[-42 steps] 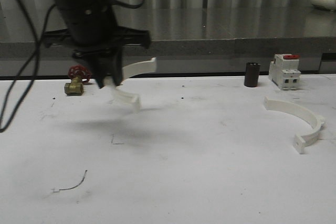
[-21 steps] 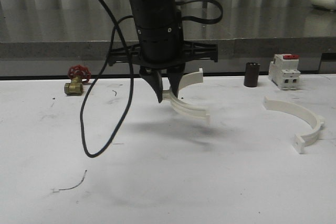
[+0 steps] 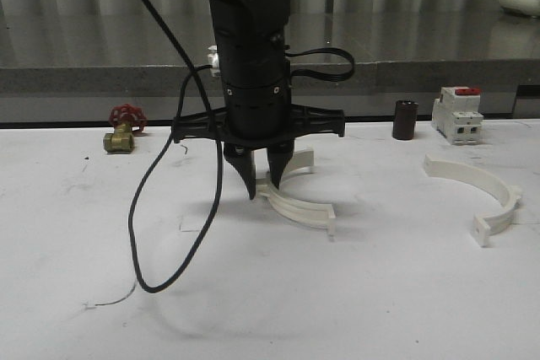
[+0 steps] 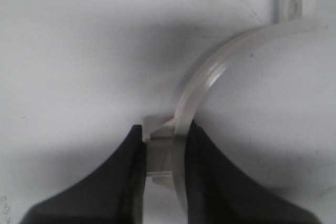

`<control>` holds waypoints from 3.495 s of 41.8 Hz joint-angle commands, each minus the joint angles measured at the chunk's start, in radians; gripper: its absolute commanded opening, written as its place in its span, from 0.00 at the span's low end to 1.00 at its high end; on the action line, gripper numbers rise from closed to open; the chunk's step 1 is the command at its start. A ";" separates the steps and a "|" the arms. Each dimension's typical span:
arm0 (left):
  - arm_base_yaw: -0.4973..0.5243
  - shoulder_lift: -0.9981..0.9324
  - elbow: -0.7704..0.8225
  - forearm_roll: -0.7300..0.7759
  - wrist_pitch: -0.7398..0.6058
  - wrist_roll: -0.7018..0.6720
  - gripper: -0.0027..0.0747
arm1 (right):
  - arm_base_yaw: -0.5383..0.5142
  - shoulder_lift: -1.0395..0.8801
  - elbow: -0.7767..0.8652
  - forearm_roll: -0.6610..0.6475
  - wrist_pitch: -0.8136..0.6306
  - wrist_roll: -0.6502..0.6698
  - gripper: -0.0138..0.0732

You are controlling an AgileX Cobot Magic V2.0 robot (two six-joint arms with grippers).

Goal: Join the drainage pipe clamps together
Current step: 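Lift the white half-clamp with the left gripper and carry it toward table center, then lower the half-clamp onto the table and open the left gripper, then raise the left gripper away from the placed half-clamp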

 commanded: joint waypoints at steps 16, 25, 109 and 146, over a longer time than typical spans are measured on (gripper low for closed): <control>-0.006 -0.063 -0.031 0.019 -0.009 -0.008 0.28 | -0.006 -0.001 -0.035 -0.005 -0.055 -0.010 0.72; -0.006 -0.063 -0.031 0.019 -0.009 -0.004 0.37 | -0.006 -0.001 -0.035 -0.005 -0.055 -0.010 0.72; 0.140 -1.552 1.082 -0.271 -0.378 0.965 0.39 | -0.006 -0.001 -0.035 -0.002 -0.055 -0.009 0.72; 0.140 -1.736 1.179 -0.283 -0.372 0.965 0.29 | -0.006 0.111 -0.313 -0.001 0.334 -0.009 0.72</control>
